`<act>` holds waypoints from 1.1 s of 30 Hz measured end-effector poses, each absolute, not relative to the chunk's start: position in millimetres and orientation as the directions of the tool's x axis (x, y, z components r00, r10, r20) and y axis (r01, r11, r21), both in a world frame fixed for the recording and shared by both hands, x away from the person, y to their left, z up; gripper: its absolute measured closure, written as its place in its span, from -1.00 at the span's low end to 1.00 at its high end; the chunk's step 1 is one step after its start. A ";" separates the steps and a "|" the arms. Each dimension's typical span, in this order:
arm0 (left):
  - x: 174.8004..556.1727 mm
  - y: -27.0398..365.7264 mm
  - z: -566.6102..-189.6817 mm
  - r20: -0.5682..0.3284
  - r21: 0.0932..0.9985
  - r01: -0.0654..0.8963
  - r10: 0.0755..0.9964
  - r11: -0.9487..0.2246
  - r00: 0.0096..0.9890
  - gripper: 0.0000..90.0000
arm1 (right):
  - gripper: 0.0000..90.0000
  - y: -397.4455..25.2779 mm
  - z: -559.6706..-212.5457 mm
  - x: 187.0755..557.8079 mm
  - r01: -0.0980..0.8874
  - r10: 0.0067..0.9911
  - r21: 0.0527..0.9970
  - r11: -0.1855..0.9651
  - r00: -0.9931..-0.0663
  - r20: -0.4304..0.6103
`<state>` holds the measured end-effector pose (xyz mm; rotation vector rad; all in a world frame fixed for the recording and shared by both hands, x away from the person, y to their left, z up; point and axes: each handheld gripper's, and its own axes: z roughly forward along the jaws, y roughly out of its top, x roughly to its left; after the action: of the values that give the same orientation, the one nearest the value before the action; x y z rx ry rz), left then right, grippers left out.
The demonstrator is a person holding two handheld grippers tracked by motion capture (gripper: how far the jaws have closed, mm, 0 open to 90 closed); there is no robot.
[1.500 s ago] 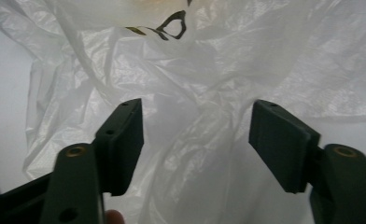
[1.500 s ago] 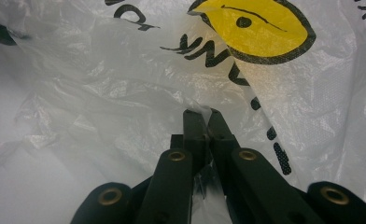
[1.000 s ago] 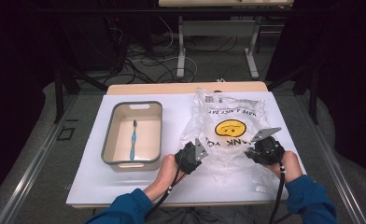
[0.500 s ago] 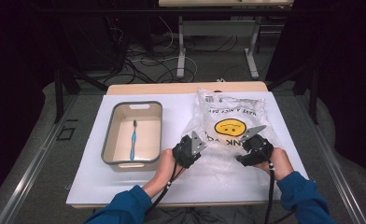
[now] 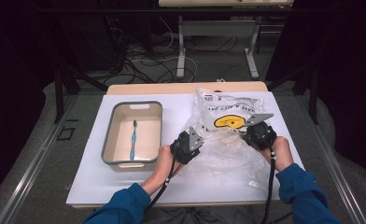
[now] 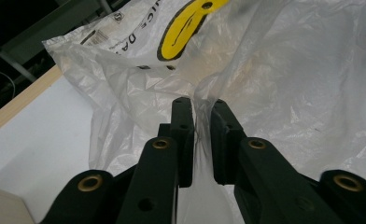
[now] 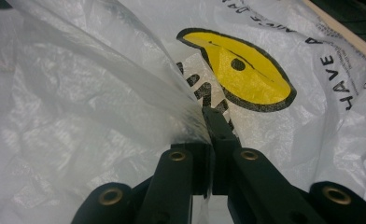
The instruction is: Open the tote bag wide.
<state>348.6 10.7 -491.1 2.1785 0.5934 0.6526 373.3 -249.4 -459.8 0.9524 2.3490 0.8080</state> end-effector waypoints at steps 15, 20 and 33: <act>338.4 7.0 -499.7 0.317 0.703 0.214 0.569 -0.678 0.759 -0.28 | 1.00 -264.3 -442.0 373.8 0.450 0.799 0.740 0.501 -0.569 -0.195; 336.6 8.3 -505.2 0.319 0.688 0.224 0.564 -0.691 0.762 -0.33 | 1.00 -268.8 -436.2 372.8 0.442 0.812 0.758 0.480 -0.551 -0.193; 346.3 9.3 -510.1 0.296 0.706 0.232 0.577 -0.669 0.761 0.63 | 1.00 -276.9 -431.0 376.6 0.432 0.837 0.782 0.449 -0.510 -0.199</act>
<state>346.3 9.3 -510.1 2.2864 0.6021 0.6713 376.6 -276.9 -431.0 1.0576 2.1245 0.9123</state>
